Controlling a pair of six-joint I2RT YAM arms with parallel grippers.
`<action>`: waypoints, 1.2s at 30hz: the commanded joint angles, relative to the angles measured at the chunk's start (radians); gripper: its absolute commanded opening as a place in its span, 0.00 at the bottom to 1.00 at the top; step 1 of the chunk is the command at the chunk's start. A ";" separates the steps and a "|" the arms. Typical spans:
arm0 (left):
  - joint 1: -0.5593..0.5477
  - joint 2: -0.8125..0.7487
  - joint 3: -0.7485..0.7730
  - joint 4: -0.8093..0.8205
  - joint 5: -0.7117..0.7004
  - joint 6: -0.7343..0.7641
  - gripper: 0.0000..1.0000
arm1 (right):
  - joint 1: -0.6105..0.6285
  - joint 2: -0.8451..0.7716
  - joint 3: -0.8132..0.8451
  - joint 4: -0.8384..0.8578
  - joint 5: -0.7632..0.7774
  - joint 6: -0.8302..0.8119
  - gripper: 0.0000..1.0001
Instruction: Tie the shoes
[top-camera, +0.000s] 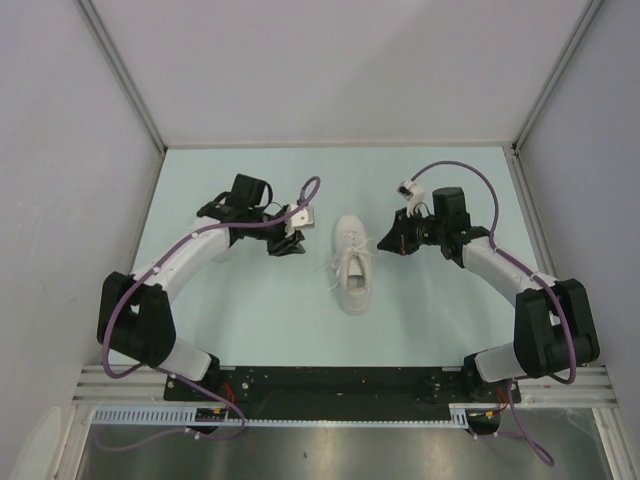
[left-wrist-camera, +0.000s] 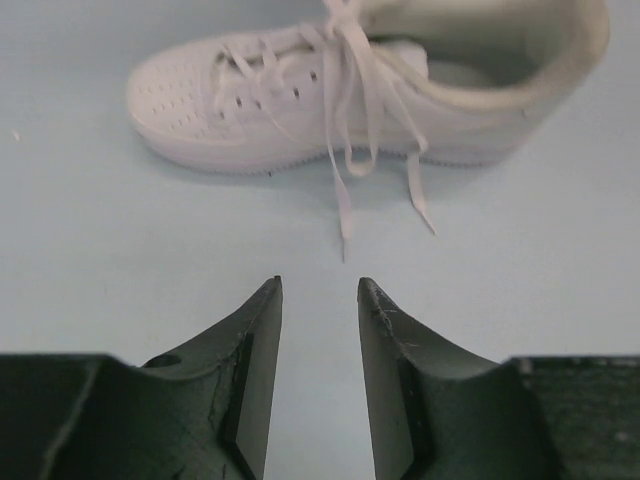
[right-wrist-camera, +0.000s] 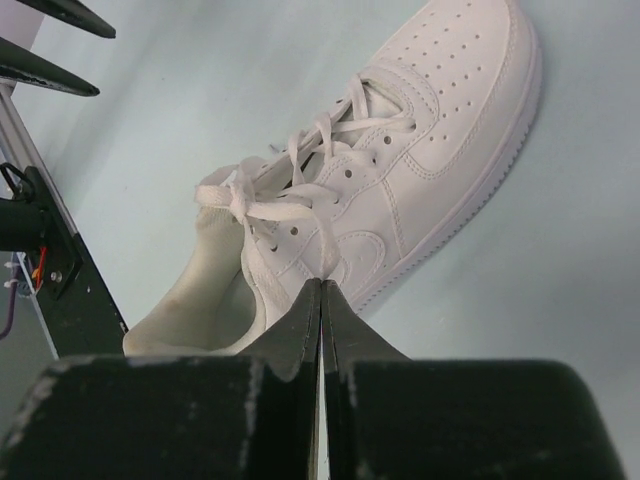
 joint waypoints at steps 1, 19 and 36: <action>-0.070 0.087 0.112 0.156 0.066 -0.229 0.41 | 0.002 -0.053 0.029 -0.003 0.042 -0.038 0.00; -0.205 0.290 0.255 0.215 0.122 -0.404 0.43 | -0.001 -0.098 0.029 -0.030 0.070 -0.050 0.00; -0.210 0.311 0.288 0.103 0.084 -0.355 0.00 | -0.031 -0.121 0.029 -0.075 0.107 -0.087 0.00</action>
